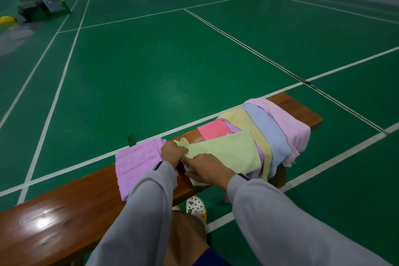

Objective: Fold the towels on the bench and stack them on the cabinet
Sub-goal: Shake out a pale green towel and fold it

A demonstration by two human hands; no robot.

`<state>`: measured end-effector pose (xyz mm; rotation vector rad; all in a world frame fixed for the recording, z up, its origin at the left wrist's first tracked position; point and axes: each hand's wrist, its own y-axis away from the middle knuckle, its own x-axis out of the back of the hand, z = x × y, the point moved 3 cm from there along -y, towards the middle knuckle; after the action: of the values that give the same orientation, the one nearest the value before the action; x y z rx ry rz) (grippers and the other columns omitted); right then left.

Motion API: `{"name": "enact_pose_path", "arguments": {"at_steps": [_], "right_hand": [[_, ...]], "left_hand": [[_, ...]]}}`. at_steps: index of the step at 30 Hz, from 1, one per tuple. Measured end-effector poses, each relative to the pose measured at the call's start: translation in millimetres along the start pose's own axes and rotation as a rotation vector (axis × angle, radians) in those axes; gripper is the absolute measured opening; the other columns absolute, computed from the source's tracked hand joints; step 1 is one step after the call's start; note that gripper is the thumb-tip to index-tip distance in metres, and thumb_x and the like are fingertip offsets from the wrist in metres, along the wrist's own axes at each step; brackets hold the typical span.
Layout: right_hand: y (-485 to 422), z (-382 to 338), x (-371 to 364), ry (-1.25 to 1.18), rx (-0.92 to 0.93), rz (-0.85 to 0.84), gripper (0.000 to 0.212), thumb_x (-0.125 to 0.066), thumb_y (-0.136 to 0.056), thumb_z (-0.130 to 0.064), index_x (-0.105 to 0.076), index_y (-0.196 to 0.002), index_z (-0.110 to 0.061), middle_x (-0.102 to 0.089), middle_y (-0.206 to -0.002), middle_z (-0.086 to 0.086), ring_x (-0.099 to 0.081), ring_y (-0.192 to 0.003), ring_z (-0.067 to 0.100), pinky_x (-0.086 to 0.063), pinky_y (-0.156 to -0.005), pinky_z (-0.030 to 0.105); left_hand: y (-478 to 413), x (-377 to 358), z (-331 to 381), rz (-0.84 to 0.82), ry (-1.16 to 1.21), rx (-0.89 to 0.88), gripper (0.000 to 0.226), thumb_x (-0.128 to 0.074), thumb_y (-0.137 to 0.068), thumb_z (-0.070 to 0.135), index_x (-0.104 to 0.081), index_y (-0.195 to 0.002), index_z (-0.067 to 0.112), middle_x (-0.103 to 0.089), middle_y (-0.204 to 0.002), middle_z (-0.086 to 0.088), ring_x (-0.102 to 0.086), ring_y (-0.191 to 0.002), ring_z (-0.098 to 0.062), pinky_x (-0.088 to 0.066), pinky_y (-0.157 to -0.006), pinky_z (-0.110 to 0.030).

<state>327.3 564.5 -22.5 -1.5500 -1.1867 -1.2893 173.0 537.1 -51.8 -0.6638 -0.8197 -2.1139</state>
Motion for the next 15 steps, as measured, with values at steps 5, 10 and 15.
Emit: {"name": "enact_pose_path", "arguments": {"at_steps": [5,10,15], "right_hand": [[-8,-10,4,-0.001,0.032,0.049,0.025,-0.048,-0.106,-0.031,-0.06,-0.124,-0.017,-0.073,-0.104,0.013,-0.069,-0.079,0.031,-0.054,-0.072,0.034],[-11,-6,4,-0.312,-0.182,0.069,0.048,-0.057,-0.1,-0.022,-0.031,-0.14,-0.022,-0.071,-0.105,0.017,-0.068,-0.077,0.032,-0.062,-0.073,0.046],[8,17,5,-0.85,-0.54,-0.144,0.048,-0.051,-0.1,-0.013,-0.027,-0.142,-0.018,-0.054,-0.126,0.014,-0.061,-0.102,0.034,-0.064,-0.068,0.041]], "left_hand": [[-3,19,8,0.168,0.052,-0.049,0.017,-0.075,-0.077,0.01,-0.064,-0.089,0.003,-0.067,-0.091,-0.013,-0.064,-0.092,-0.035,-0.046,-0.071,-0.033],[-1,32,29,0.238,0.038,-0.139,0.046,-0.068,-0.079,0.0,-0.05,-0.121,0.006,-0.053,-0.107,-0.008,-0.051,-0.094,-0.029,-0.044,-0.078,-0.035],[2,17,33,0.062,0.264,0.168,0.026,-0.077,-0.075,0.0,-0.058,-0.091,-0.002,-0.062,-0.094,-0.016,-0.058,-0.08,-0.027,-0.045,-0.067,-0.032]]}}
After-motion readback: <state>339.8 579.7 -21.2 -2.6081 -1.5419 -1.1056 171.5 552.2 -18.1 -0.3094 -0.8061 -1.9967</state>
